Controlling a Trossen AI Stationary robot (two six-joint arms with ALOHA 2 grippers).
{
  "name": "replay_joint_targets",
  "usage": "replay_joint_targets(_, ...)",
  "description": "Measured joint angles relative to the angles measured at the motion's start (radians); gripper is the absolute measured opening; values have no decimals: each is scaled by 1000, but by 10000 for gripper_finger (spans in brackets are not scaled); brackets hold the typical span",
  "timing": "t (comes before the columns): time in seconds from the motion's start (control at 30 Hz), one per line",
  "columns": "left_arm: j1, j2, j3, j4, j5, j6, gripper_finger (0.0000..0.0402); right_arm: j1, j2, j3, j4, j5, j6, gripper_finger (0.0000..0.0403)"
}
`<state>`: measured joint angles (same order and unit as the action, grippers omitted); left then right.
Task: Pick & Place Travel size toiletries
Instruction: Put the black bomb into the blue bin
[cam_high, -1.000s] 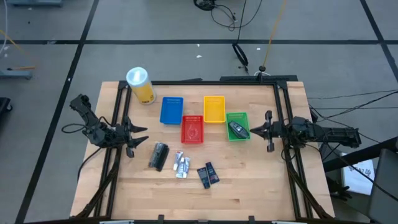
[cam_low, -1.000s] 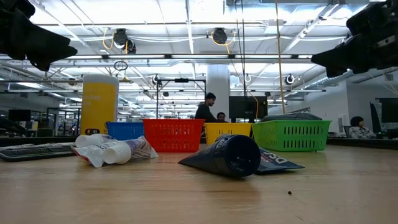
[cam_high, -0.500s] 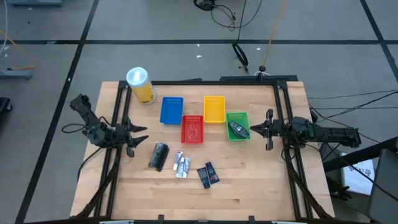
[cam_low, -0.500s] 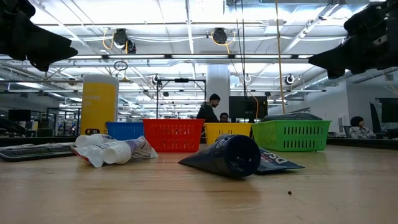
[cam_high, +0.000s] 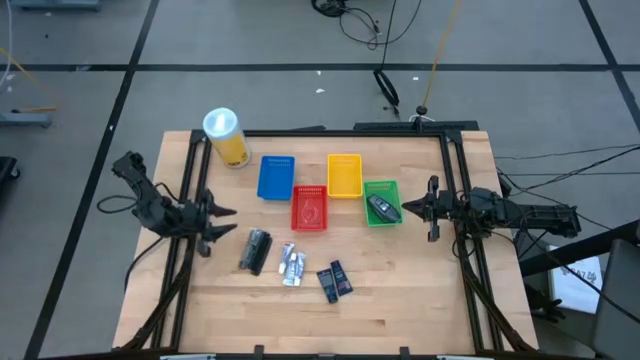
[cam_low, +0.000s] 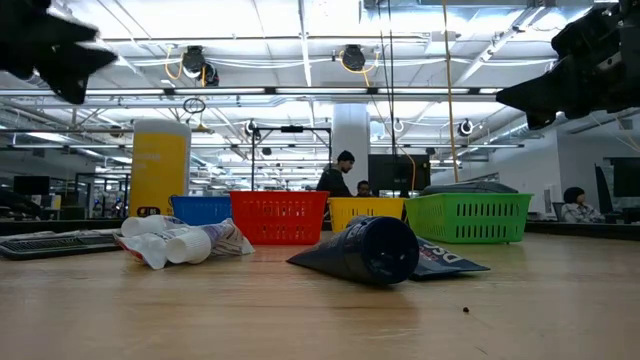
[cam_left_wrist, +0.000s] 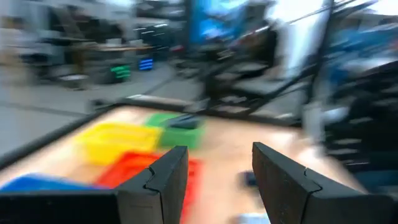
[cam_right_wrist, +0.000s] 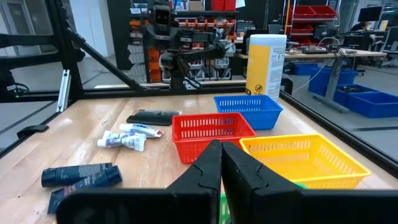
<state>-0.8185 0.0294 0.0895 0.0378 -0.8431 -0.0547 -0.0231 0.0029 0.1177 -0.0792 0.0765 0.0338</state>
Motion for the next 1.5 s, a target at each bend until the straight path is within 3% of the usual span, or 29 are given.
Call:
replay_joint_targets(0.1, -1, 36, 0, 57, 64, 9, 179, 0, 0, 0, 0, 0, 0, 4)
replay_joint_targets(0.23, 3, 144, 0, 134, 1, 0, 179, 0, 0, 0, 0, 0, 0, 4)
replay_joint_targets(0.33, 21, 258, 0, 237, 9, 1, 179, 0, 0, 0, 0, 0, 0, 4)
replay_joint_targets(0.57, 75, 487, 0, 436, 105, 23, 179, 0, 0, 0, 0, 0, 0, 4)
replay_joint_targets(0.77, 113, 595, 0, 460, 129, -15, 179, 0, 0, 0, 0, 0, 0, 4)
replay_joint_targets(0.9, 145, 638, 0, 470, 129, -128, 179, 0, 0, 0, 0, 0, 0, 4)
replay_joint_targets(1.0, 163, 690, 68, 372, 178, -221, 179, 0, 0, 0, 0, 0, 0, 4)
replay_joint_targets(1.1, 170, 771, 225, 144, 265, -280, 179, 0, 0, 0, 0, 0, 0, 4)
replay_joint_targets(1.27, 170, 950, 561, -297, 295, -408, 179, 0, 0, 0, 0, 1, 0, 4)
replay_joint_targets(1.5, 170, 1191, 832, -611, 303, -619, 179, 0, 1, 0, 0, 1, 0, 4)
